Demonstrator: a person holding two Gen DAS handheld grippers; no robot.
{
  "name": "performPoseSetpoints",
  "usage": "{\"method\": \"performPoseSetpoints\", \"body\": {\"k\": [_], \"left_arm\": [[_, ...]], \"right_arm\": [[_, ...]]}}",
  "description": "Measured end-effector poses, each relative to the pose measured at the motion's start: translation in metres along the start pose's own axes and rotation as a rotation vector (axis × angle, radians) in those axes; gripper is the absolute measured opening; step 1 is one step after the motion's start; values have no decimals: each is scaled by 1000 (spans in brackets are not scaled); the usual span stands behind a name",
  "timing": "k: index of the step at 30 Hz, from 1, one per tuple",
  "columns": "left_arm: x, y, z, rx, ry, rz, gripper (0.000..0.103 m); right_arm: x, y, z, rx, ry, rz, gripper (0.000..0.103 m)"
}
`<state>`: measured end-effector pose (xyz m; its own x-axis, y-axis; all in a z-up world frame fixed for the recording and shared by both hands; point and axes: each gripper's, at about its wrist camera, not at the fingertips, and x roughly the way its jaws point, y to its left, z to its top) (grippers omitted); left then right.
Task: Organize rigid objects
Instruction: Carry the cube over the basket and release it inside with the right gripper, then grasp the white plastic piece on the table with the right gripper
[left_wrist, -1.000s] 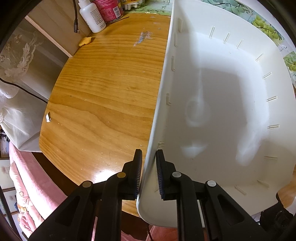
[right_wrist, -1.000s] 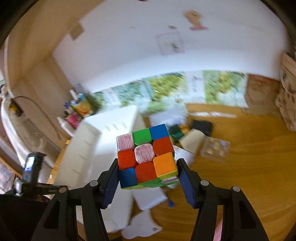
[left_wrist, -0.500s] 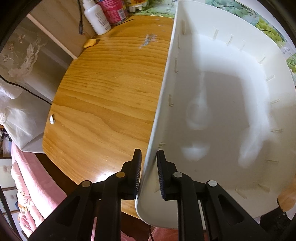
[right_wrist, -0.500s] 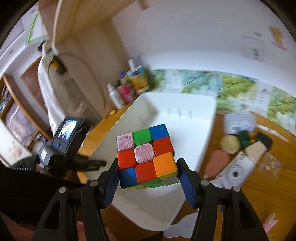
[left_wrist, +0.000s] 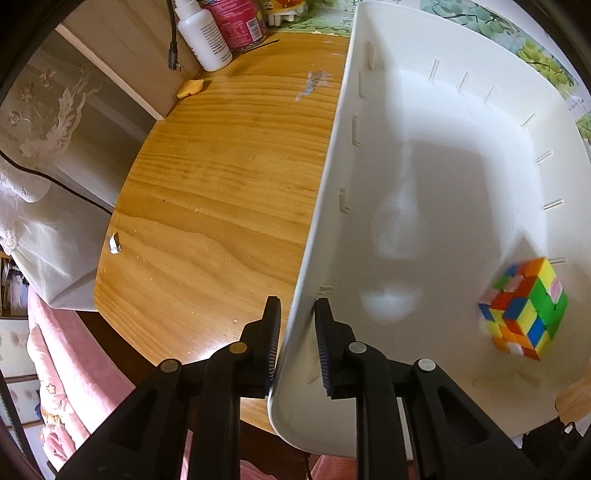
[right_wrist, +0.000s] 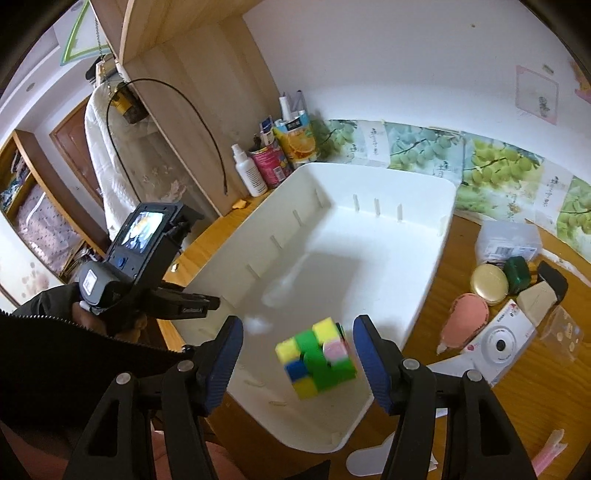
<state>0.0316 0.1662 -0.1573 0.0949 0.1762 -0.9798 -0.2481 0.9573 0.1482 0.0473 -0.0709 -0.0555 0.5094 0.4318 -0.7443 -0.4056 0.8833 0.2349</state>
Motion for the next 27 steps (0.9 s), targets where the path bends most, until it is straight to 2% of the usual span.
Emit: {"method": "performPoseSetpoints", "body": {"k": [11,13,15,24,27], "left_arm": [[-4,-5,-1,70,-62,14,20],[-3,-5,0,84,-69,16,20],[-4,-6,1,93,-74,16,20],[-5,-10,5,136,-74,29,20],[-4,-10,5,143,-73,27,20]], "right_arm": [[-30,-31,-39,29,-76,-210,73],[-35,-37,-48,42,-87,-236,78],[-42,-44,-62,41,-105,-245,79],[-41,-55,-107,33,-49,-317,79],[-31,-49,-118,13,-22,-308,79]]}}
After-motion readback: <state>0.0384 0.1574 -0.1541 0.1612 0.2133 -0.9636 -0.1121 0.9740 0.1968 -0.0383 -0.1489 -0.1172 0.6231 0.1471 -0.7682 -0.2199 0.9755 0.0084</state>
